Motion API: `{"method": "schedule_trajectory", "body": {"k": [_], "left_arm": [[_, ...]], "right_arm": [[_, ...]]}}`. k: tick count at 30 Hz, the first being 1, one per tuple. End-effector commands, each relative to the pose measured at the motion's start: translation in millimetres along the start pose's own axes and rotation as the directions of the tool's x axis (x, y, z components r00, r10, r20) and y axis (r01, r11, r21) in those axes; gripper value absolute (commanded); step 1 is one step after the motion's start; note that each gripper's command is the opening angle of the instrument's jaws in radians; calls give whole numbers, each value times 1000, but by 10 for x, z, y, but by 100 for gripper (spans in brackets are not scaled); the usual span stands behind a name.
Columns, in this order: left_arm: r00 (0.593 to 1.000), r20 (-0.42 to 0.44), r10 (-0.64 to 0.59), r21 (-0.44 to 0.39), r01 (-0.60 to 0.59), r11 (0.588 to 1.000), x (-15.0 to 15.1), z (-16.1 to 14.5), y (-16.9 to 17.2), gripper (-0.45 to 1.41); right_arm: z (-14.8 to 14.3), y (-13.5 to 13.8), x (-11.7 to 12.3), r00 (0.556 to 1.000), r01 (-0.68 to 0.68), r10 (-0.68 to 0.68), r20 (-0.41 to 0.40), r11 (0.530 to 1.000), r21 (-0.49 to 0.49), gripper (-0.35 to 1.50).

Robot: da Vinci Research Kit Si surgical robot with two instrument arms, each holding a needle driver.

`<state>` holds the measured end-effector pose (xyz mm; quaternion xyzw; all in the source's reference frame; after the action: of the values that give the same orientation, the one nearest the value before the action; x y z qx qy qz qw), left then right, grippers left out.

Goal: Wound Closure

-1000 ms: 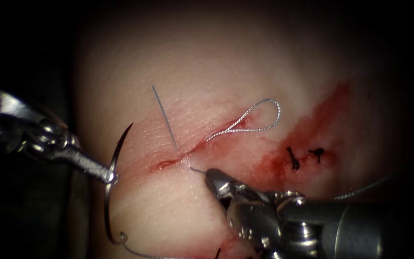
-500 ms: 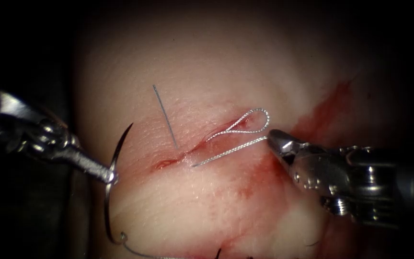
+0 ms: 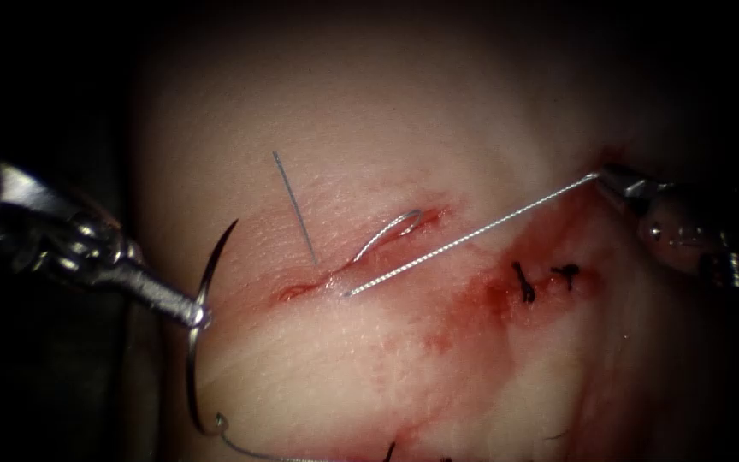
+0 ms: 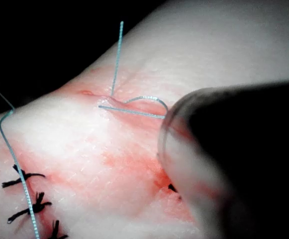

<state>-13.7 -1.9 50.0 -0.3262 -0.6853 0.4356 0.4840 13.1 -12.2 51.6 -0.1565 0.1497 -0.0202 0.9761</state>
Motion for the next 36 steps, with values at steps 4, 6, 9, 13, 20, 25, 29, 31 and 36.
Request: {"method": "schedule_trajectory", "body": {"k": [4,6,9,13,20,25,29,31,36], "left_arm": [[1000,0,0,0,0,1000,2,4,-5,-45],[1000,0,0,0,0,1000,2,4,-5,-45],[1000,0,0,0,0,1000,2,4,-5,-45],[1000,0,0,0,0,1000,2,4,-5,-45],[1000,1,0,0,0,1000,2,4,-5,-45],[1000,1,0,0,0,1000,2,4,-5,-45],[1000,1,0,0,0,1000,2,4,-5,-45],[1000,1,0,0,0,1000,2,4,-5,-45],[1000,1,0,0,0,1000,2,5,-5,-45]], "right_arm": [[9,16,-35,1000,-18,18,16,1000,-3,-35],[10,20,-46,1000,-16,16,22,1000,-5,-35],[11,24,-62,999,-32,33,34,999,-11,-35],[10,31,-79,998,-46,47,45,999,-18,-35],[9,37,-98,995,-72,75,71,997,-33,-35],[8,39,-106,994,-73,76,74,997,-34,-35],[7,42,-108,994,-75,77,74,997,-35,-35],[6,43,-111,994,-75,77,73,997,-33,-35],[4,47,-121,993,-86,88,74,996,-34,-35]]}}
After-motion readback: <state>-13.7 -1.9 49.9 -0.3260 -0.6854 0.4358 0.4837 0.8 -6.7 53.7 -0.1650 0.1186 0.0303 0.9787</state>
